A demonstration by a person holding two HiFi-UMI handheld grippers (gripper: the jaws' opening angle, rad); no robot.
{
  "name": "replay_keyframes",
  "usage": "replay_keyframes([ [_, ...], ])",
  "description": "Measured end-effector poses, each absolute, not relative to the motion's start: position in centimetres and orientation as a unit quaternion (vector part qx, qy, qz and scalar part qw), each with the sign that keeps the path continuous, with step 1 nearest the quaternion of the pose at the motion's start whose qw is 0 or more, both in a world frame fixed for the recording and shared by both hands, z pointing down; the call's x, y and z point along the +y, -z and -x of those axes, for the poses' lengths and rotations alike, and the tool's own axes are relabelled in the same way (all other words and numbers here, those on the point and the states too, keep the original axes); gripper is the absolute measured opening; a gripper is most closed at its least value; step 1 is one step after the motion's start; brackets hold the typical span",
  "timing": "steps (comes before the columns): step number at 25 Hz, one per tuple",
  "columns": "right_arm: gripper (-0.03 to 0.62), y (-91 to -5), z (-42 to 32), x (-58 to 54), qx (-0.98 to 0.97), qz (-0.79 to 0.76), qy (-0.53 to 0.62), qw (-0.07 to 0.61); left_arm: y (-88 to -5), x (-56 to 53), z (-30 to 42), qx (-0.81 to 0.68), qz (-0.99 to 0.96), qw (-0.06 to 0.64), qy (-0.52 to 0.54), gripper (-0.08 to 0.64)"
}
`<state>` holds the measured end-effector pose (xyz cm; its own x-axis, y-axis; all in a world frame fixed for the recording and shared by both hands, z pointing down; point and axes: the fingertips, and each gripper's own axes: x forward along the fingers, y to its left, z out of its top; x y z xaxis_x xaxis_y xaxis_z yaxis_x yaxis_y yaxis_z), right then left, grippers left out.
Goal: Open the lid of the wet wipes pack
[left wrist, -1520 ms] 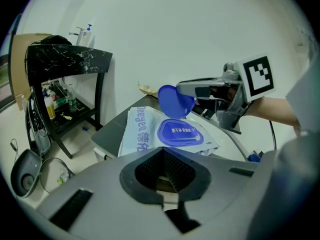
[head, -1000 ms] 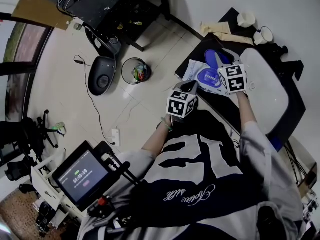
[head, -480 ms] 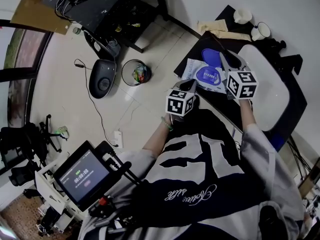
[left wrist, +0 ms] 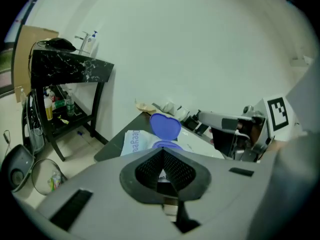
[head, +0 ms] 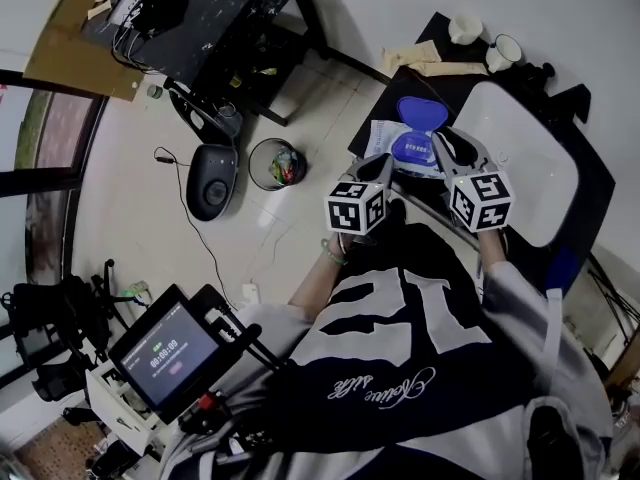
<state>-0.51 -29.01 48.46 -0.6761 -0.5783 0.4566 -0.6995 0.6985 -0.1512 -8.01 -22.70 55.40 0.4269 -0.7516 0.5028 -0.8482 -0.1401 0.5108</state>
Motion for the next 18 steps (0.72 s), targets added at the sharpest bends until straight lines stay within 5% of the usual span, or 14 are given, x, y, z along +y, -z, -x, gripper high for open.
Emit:
replay_keyframes([
  [18, 0.075, -48.0, 2.4, -18.2, -0.881, -0.411, -0.204, 0.116, -45.4, -15.4, 9.7, -0.488, -0.823, 0.29, 0.002, -0.002],
])
